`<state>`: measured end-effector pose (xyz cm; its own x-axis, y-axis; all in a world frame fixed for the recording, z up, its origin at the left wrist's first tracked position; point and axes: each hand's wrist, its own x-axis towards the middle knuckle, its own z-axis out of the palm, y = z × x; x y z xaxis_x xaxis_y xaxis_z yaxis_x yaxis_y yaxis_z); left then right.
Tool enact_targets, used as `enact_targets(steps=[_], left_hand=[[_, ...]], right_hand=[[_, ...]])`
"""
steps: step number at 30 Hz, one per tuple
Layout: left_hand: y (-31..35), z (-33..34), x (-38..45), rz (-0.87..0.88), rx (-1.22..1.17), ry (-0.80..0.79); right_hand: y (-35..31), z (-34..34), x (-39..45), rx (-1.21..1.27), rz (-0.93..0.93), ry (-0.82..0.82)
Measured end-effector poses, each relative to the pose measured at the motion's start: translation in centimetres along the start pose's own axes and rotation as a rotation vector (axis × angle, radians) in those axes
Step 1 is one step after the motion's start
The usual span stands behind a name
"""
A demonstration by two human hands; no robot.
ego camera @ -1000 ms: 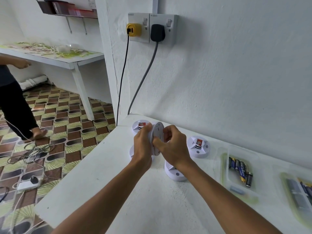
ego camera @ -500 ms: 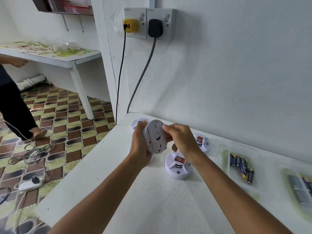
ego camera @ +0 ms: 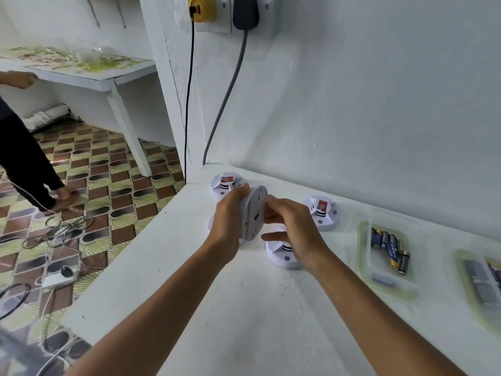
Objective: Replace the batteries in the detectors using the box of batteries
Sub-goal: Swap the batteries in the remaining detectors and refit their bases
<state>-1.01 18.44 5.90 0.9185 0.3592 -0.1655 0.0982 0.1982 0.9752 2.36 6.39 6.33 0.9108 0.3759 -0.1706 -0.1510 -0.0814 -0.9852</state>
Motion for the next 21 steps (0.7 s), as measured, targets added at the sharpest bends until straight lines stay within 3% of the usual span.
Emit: enact_targets(steps=[3, 6, 10, 15, 19, 21], left_hand=[[-0.1, -0.4, -0.8, 0.113, 0.209, -0.048], [-1.2, -0.5, -2.8, 0.270, 0.477, -0.068], [-4.1, -0.2, -6.4, 0.386, 0.726, -0.071], [-6.9, 1.0, -10.3, 0.303, 0.480, 0.014], [-9.0, 1.0, -11.3, 0.220, 0.183, 0.157], [-10.3, 1.0, -11.8, 0.176, 0.187, 0.148]], right_hand=[[0.3, -0.8, -1.4, 0.225, 0.139, -0.099], [1.1, -2.6, -2.9, 0.452, 0.333, -0.369], [3.1, -4.3, -4.7, 0.625, 0.383, -0.550], [5.2, -6.2, -6.9, 0.528, 0.362, -0.677], [8.6, -8.7, -7.3, 0.361, 0.290, -0.612], [10.2, -9.5, -7.6, 0.277, 0.242, -0.583]])
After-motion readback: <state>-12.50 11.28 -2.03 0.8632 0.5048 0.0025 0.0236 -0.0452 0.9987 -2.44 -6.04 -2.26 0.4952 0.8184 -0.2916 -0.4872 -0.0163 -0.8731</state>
